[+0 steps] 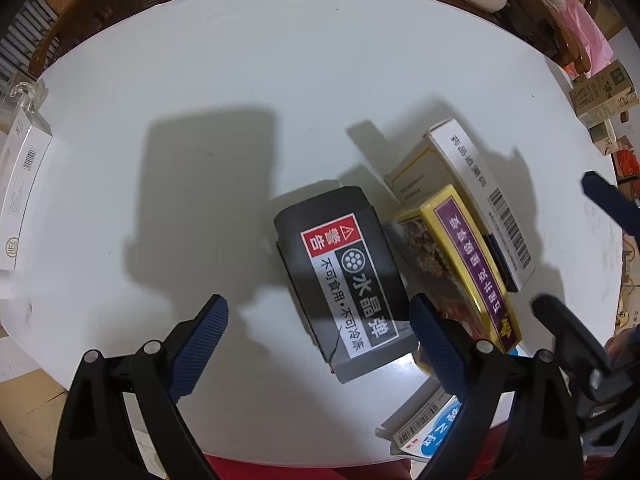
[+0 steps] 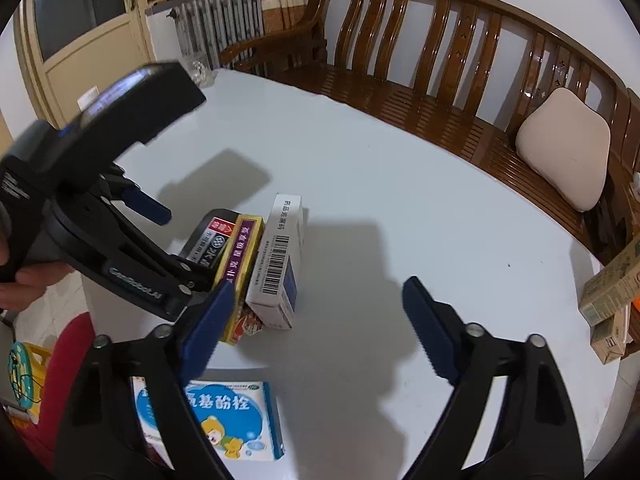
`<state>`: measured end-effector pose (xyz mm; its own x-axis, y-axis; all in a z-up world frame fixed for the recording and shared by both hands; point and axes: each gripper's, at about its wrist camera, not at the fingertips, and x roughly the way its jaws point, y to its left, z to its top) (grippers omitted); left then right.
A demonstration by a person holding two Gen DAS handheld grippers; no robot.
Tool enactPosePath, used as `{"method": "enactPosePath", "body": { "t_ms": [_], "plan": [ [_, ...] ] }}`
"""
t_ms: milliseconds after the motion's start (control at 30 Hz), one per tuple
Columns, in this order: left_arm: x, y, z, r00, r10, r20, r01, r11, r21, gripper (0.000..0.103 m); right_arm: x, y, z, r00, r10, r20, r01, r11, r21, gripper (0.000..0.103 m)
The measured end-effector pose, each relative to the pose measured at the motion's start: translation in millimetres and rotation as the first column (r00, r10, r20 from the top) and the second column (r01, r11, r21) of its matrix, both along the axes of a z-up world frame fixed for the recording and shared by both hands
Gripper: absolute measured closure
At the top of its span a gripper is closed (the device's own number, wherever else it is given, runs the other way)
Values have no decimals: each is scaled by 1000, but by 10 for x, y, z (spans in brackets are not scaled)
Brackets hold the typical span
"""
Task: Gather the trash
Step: 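Grasp the black warning-label box with the left tool while the right tool grasps the white barcode box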
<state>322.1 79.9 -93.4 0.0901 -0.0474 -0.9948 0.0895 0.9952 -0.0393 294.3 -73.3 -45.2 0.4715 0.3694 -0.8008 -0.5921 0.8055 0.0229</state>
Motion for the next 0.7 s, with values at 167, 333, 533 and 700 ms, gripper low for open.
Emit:
{"method": "enactPosePath", "body": {
  "t_ms": [167, 333, 533, 700],
  "plan": [
    [-5, 39, -34, 1000, 7, -14, -7, 1000, -20, 14, 65, 41, -76, 1000, 8, -22, -7, 1000, 14, 26],
    [-14, 68, -55, 999, 18, -28, -19, 999, -36, 14, 77, 74, -69, 1000, 14, -16, -14, 1000, 15, 28],
    [24, -19, -74, 999, 20, -40, -22, 999, -47, 14, 54, 96, -89, 1000, 26, -10, -26, 1000, 1, 30],
    [136, 16, -166, 998, 27, -51, -30, 998, -49, 14, 81, 155, -153, 999, 27, -22, -28, 999, -15, 38]
  ]
}}
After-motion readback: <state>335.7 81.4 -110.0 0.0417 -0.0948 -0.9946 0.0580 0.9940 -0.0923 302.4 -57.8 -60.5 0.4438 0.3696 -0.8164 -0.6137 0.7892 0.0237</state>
